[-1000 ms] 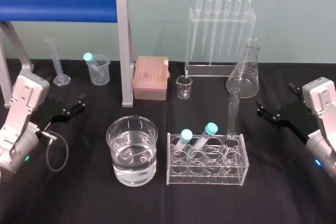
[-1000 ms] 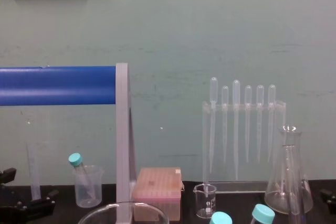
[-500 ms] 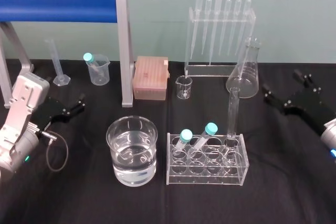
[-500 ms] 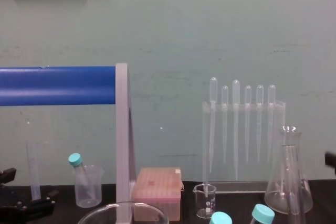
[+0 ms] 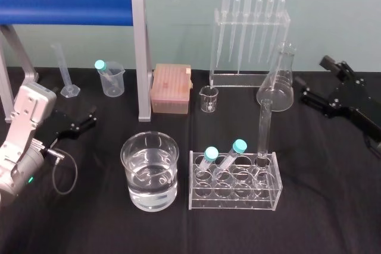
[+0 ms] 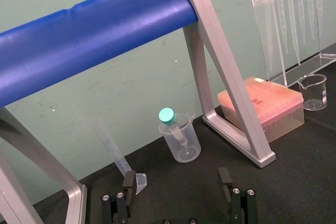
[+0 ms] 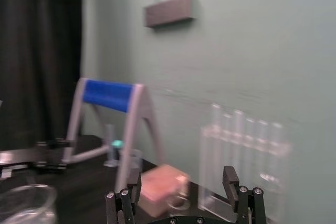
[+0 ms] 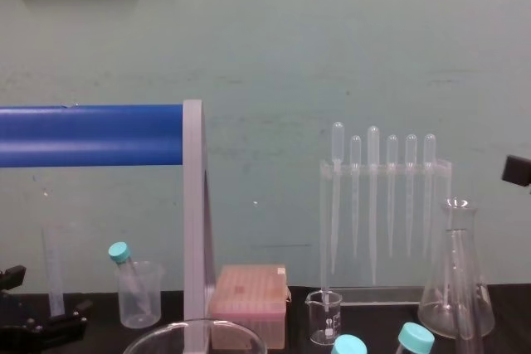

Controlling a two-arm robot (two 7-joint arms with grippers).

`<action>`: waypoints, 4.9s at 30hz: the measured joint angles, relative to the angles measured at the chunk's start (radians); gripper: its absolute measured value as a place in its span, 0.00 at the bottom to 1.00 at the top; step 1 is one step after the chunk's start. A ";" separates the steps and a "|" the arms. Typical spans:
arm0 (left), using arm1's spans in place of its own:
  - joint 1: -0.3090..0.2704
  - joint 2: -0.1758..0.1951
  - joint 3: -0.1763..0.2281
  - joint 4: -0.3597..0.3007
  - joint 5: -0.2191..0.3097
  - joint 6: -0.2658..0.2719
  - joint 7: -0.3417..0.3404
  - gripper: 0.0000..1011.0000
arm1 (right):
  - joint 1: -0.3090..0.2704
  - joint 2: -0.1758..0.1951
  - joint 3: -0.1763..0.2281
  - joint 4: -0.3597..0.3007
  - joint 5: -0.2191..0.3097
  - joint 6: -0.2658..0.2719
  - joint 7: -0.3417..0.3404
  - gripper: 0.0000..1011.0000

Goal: Hold the test tube with one hand and immerse one end into the beaker, then return it to the test tube rack.

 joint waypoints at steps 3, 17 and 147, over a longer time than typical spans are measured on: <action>0.000 0.000 0.000 0.000 0.000 0.000 0.000 0.99 | 0.017 0.001 -0.012 -0.001 0.014 0.004 0.074 0.99; 0.000 0.000 0.000 0.000 0.000 0.000 0.000 0.99 | 0.078 -0.004 -0.083 0.042 0.001 0.071 0.206 0.99; 0.000 0.000 0.000 0.000 0.000 0.000 0.000 0.99 | 0.180 -0.031 -0.137 0.123 0.102 0.130 0.284 0.25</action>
